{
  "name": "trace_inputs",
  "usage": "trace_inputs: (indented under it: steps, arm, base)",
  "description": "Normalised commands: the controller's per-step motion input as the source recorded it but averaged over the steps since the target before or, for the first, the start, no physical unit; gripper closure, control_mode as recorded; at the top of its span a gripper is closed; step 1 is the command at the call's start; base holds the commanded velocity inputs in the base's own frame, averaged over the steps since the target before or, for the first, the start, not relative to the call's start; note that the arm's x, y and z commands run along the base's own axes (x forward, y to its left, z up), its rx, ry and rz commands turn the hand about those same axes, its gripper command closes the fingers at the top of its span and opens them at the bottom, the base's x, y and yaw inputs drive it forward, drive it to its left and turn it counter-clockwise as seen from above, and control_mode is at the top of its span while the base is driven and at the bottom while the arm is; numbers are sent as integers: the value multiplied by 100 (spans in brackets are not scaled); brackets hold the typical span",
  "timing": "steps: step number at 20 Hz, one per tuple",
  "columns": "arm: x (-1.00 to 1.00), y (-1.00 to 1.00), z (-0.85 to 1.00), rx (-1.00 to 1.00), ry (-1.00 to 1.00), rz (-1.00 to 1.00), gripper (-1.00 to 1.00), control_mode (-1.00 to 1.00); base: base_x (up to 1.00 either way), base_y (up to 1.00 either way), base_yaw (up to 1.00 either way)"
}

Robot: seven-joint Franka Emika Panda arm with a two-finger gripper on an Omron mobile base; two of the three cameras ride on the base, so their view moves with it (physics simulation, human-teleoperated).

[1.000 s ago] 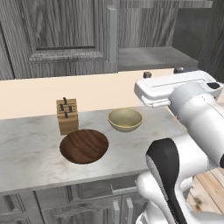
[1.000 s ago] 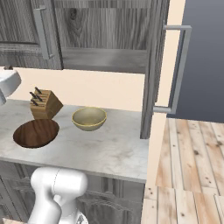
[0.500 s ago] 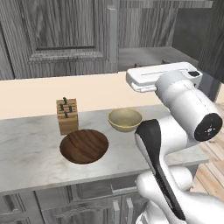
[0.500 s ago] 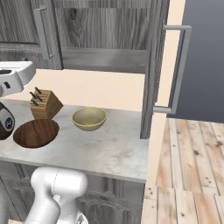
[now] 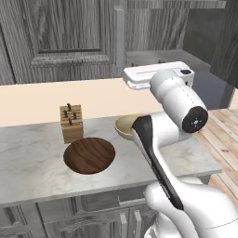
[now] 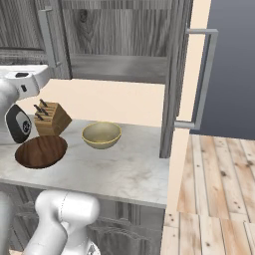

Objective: Open the cabinet. Pick the bowls from the counter and place them in the cabinet. Then close the cabinet.

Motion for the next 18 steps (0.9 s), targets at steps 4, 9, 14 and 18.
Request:
trace_inputs:
  steps: [4, 9, 14, 18]
  arm:
    - [53, 21, -10, 0, 0, 0, -100, -100]
    - [56, 7, -1, 0, 0, 0, -100, -100]
    - [56, 9, 0, 0, 0, 0, -100, -100]
    - [53, 17, -3, 0, 0, 0, -100, -100]
  base:
    - [0, 0, 0]
    - [0, 0, 0]
    - [0, 0, 0]
    - [0, 0, 0]
